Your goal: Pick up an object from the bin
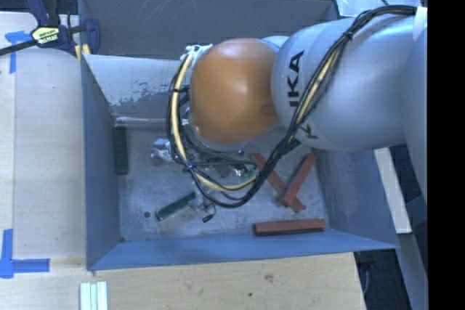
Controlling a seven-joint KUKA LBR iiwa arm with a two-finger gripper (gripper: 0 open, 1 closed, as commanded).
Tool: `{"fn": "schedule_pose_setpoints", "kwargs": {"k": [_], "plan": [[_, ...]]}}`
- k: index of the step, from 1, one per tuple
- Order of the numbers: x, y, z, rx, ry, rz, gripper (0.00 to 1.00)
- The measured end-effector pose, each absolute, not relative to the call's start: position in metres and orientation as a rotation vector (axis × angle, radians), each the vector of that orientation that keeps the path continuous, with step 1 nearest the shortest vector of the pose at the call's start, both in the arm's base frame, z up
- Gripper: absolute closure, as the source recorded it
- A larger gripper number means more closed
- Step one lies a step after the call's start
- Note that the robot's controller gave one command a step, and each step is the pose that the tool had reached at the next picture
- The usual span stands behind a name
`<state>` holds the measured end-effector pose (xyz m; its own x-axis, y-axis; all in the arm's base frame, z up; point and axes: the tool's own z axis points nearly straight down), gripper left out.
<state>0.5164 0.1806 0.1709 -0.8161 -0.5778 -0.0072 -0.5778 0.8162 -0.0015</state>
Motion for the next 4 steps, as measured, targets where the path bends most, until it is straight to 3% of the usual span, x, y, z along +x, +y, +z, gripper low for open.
{"fn": "schedule_pose_setpoints", "kwargs": {"k": [1,2,3,4], "plan": [[0.541,0.168,0.112,-1.179,2.903,-0.001,0.00],[0.498,0.170,0.071,-1.657,2.663,0.002,1.00],[0.498,0.170,0.071,-1.656,2.664,0.002,1.00],[0.507,0.140,0.181,-1.592,2.706,0.001,1.00]]}}
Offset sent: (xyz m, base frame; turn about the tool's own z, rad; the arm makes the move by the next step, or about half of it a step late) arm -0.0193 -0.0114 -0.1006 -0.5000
